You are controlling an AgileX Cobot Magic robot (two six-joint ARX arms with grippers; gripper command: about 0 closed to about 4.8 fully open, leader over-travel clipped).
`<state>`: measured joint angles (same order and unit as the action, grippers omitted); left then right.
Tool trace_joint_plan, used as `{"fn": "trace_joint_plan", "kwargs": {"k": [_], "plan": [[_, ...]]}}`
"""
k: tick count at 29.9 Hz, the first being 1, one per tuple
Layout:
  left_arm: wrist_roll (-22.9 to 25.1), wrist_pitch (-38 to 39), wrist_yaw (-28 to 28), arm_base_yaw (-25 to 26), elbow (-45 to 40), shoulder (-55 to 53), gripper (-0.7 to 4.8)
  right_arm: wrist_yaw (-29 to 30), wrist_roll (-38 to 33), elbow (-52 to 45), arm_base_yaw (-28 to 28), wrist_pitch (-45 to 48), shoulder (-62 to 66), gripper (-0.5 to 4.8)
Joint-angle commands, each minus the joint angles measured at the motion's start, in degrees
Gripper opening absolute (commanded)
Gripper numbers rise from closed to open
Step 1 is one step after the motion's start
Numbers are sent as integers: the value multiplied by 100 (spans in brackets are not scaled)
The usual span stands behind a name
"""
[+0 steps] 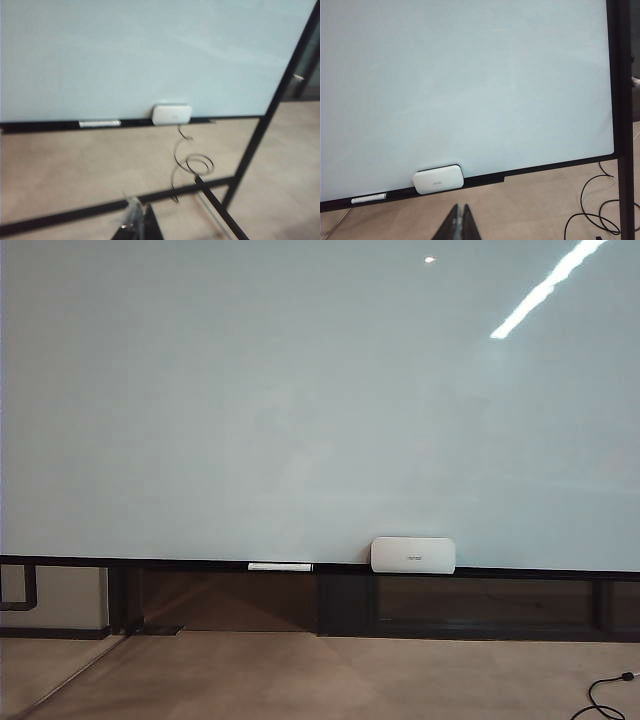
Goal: Reach to the right to find the marker pen, pick it up, and write the number 10 on the whiteboard.
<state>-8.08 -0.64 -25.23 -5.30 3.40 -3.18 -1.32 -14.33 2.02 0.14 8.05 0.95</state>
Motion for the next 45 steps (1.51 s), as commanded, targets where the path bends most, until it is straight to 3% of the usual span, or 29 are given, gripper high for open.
{"fn": "trace_joint_plan", "kwargs": {"k": [1,5,8,11,15,18,23,31,36,45], "plan": [[26,-219,-249,-11,216,-708,-6,26,57,334,0,76,413,0],[72,-1071,-247,-13,778,-1926,-6,72,68,1021,0,223,1502,0],[219,-1086,-247,-13,1298,-2820,-6,164,96,1637,-2,260,2232,4],[199,-1241,-275,-13,1609,-3508,-6,107,319,2149,-2,251,2822,67],[212,-1381,-341,-17,1989,-4166,-6,-323,887,2741,-13,245,3600,62],[212,-1593,-354,-17,2212,-4336,-6,-756,1200,3038,-72,205,3985,-6],[317,-1626,-356,-13,2680,-4409,-6,-994,1244,3235,-619,334,4439,-6],[560,-1187,-660,-11,3252,-4905,-6,149,763,3340,-1941,597,5222,-6],[568,-1185,-833,-13,3414,-5230,-6,197,767,3348,-2146,1580,5884,-6],[476,-1187,-848,-15,3421,-5259,-6,140,1034,4269,-2347,1357,6924,-6]]}}
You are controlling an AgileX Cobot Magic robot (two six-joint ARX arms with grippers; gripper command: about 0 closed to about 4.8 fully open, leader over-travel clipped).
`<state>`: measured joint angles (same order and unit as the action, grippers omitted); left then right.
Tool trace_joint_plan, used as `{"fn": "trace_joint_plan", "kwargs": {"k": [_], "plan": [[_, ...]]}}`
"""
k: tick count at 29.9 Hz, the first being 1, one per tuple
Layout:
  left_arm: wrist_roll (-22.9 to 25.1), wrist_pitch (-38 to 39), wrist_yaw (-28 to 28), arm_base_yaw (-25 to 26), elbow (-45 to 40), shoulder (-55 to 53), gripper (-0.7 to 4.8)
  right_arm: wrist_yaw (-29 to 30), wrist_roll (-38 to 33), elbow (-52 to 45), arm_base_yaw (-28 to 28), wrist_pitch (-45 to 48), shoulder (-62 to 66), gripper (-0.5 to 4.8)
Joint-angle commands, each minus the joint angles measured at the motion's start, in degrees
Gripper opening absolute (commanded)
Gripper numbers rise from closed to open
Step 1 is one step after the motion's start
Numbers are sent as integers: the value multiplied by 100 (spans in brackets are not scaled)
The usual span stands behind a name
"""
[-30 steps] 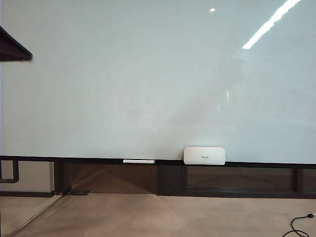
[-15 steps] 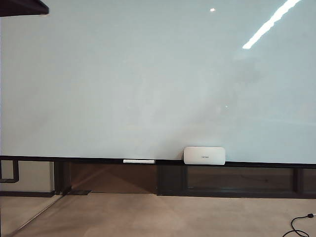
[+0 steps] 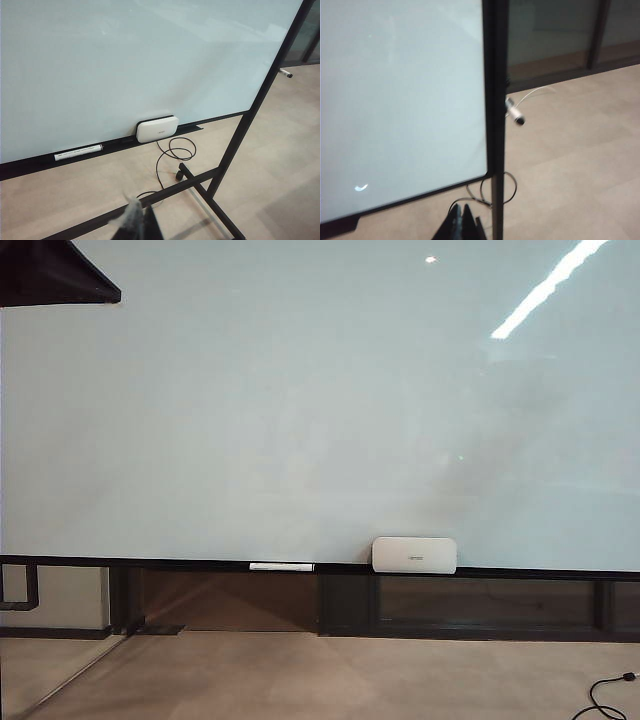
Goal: Reach to the right to find the marker pen, pick it up, and write the number 10 on the whiteboard.
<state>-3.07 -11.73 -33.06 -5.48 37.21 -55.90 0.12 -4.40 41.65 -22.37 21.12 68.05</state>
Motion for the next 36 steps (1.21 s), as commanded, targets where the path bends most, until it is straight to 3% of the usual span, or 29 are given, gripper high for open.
{"fn": "trace_joint_plan", "kwargs": {"k": [1,10,14,16,23,36], "plan": [[-26,-72,-66,2,39,13,-6,4,39,420,-138,46,306,-6],[258,2,-249,-61,39,11,-6,264,127,1132,-592,42,1591,-6],[310,-125,-691,-90,66,-308,-6,457,337,1130,-590,323,1893,-6],[350,-356,-999,-127,68,-549,-6,455,468,1130,-592,391,1895,-6],[470,-1075,-1272,-507,70,-686,-6,455,487,1126,-667,376,1893,-6],[605,-1126,-1158,-638,133,-824,-6,557,599,1130,-682,1517,2518,-6]]}}
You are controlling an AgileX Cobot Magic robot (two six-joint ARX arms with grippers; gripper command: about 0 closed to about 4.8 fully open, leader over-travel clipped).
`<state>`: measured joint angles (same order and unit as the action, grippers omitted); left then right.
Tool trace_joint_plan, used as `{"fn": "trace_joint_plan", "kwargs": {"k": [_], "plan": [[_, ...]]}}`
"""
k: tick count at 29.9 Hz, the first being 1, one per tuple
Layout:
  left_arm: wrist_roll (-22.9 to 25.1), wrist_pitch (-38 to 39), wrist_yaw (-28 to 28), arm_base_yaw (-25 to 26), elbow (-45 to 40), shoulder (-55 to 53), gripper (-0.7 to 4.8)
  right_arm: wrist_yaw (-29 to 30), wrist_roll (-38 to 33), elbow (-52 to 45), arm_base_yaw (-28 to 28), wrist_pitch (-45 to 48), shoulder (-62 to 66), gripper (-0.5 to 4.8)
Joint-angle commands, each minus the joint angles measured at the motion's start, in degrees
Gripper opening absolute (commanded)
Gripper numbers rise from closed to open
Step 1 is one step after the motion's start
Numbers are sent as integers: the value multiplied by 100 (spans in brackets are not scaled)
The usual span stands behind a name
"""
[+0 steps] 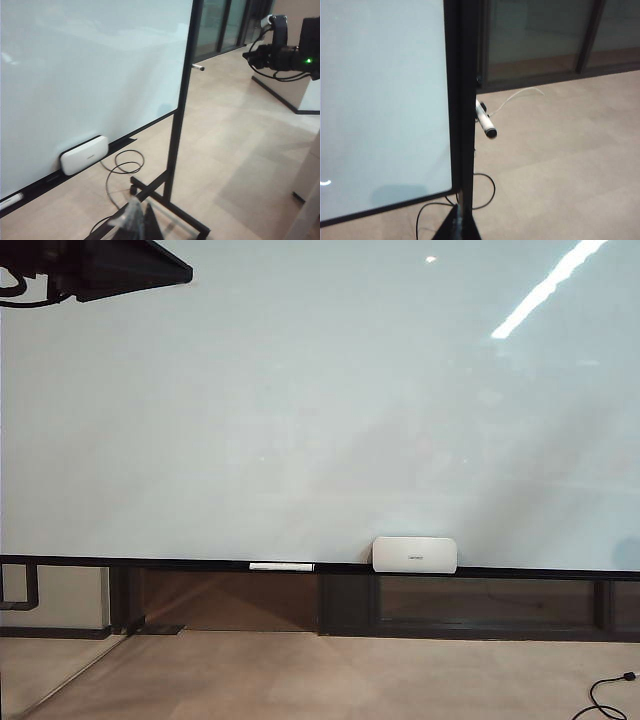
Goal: Reach to the right to find the marker pen, pick it up, and write the number 10 on the whiteboard.
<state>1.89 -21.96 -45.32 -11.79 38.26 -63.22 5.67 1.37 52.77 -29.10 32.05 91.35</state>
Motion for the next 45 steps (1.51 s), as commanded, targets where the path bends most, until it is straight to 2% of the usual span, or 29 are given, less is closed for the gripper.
{"fn": "trace_joint_plan", "kwargs": {"k": [1,7,14,17,25,34,40,45], "plan": [[111,-98,70,-7,28,-131,-6,2,22,17,-13,564,291,-6],[210,-146,109,-35,31,-415,-6,11,17,162,-149,1189,1047,-6],[354,-131,291,-105,31,-433,-6,103,22,789,-221,1268,1731,-6],[372,-131,308,-105,31,-433,-6,334,96,1088,-225,1333,1974,-6],[369,-129,402,-107,31,-433,-6,343,149,1698,-269,1322,2542,-6],[411,-129,420,-114,31,-435,-6,372,149,1847,-302,1543,2953,-6],[542,-98,417,-114,28,-435,-6,1189,153,1875,-348,1976,2953,-6],[671,-109,420,-149,28,-472,-6,1574,-142,2083,-492,2046,3193,-6]]}}
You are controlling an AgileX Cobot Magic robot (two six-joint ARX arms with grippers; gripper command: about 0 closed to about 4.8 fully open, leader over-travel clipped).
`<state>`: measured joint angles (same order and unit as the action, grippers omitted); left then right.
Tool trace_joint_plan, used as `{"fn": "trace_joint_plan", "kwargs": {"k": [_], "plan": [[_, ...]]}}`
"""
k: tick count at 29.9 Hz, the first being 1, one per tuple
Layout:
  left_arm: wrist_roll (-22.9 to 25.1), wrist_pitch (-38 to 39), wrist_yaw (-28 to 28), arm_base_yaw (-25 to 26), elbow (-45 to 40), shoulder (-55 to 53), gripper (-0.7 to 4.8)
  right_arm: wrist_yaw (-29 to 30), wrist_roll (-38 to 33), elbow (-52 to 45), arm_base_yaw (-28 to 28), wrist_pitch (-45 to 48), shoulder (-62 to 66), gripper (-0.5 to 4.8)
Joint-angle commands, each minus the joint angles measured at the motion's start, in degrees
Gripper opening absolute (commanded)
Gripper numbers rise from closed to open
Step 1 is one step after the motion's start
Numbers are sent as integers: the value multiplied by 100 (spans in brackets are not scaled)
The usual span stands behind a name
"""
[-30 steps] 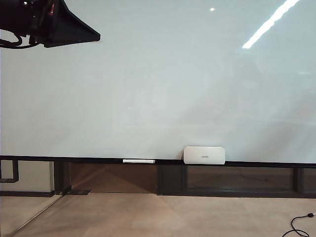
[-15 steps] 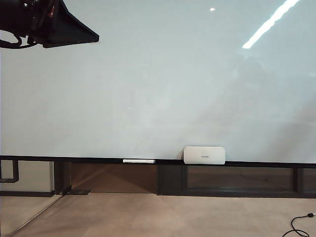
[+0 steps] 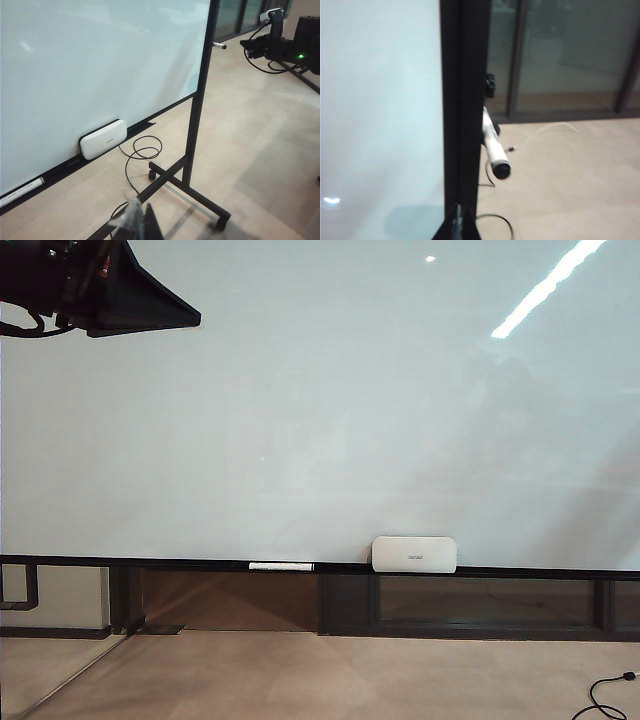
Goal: Reach to the right to find the marker pen, pick it up, and write the number 10 on the whiteboard.
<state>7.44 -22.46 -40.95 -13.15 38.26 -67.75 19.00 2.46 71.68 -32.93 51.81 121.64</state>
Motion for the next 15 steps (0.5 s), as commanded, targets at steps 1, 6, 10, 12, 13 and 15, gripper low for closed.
{"fn": "trace_joint_plan", "kwargs": {"k": [1,6,10,12,13,15], "plan": [[114,-50,-20,-13,28,-20,-6,225,-345,236,-142,68,227,-6],[116,-33,-24,-15,26,-20,-6,219,-192,243,-192,85,275,-6],[186,-35,-22,-15,28,-22,-6,352,-114,372,-245,127,450,-6],[201,-33,-24,-15,26,-26,-6,468,-157,557,-260,59,632,-5],[208,-15,-22,-15,26,-26,-6,520,-192,621,-273,68,706,-5],[240,15,-24,-15,26,-26,-6,511,-227,710,-271,77,820,-5]]}}
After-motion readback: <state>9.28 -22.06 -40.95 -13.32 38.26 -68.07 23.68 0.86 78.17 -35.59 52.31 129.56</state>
